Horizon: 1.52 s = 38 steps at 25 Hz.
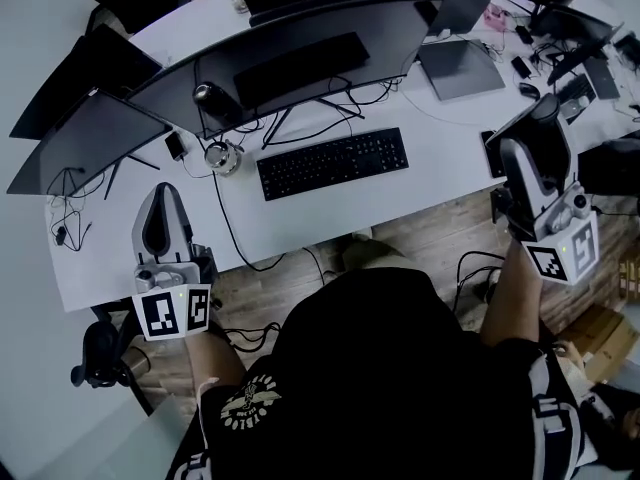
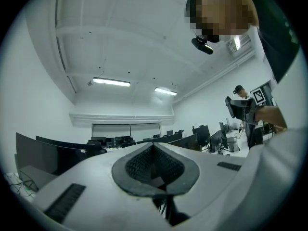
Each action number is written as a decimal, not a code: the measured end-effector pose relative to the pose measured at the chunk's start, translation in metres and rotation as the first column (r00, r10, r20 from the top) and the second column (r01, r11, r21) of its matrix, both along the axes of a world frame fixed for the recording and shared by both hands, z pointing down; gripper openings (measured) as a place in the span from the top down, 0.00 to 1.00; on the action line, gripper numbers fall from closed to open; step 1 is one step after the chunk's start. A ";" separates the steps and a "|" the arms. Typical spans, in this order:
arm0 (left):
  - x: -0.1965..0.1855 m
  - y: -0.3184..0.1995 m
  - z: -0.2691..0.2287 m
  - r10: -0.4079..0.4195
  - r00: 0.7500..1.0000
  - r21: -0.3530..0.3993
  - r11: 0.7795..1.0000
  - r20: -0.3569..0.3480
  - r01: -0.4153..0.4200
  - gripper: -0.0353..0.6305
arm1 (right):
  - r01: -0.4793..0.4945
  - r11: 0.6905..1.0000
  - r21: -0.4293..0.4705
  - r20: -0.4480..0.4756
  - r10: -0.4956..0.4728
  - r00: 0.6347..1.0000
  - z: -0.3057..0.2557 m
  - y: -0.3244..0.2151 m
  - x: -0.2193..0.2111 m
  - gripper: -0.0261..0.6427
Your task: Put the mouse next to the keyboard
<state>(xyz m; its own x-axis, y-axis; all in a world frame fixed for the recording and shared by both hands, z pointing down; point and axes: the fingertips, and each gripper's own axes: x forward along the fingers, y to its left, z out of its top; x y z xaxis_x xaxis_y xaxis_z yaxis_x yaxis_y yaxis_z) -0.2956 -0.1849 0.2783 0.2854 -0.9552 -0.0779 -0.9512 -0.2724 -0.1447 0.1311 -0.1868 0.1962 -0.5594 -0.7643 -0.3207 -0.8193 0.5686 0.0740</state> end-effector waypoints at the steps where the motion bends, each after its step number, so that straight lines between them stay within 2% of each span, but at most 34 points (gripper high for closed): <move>1: 0.005 -0.007 -0.001 0.004 1.000 0.001 1.000 0.002 -0.004 0.94 | -0.003 1.000 0.000 0.001 0.003 1.000 0.000 -0.005 0.004 0.53; 11: 0.035 -0.059 -0.015 -0.013 1.000 0.012 1.000 0.026 0.012 0.94 | 0.009 1.000 -0.025 0.011 -0.009 1.000 0.006 -0.068 0.036 0.53; 23: 0.057 -0.093 -0.013 -0.089 0.995 0.001 0.996 0.045 0.089 0.94 | 0.045 0.987 -0.157 0.007 -0.045 0.999 0.065 -0.153 0.061 0.53; 29: 0.049 -0.094 -0.012 -0.109 0.992 -0.016 0.994 0.060 0.110 0.94 | 0.046 0.970 -0.238 0.010 -0.045 0.999 0.106 -0.169 0.054 0.52; 38: 0.037 -0.102 -0.020 -0.069 0.995 -0.008 0.998 0.077 0.069 0.94 | 0.001 0.947 -0.323 0.004 0.000 1.000 0.149 -0.173 0.043 0.53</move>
<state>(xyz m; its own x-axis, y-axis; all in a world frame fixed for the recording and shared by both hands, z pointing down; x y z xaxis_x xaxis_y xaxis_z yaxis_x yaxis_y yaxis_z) -0.2581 -0.2872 0.2585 0.2235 -0.9735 -0.0481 -0.9541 -0.2084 -0.2150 0.1737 -0.3596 0.3455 -0.5591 -0.8270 -0.0593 -0.8189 0.5620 -0.1165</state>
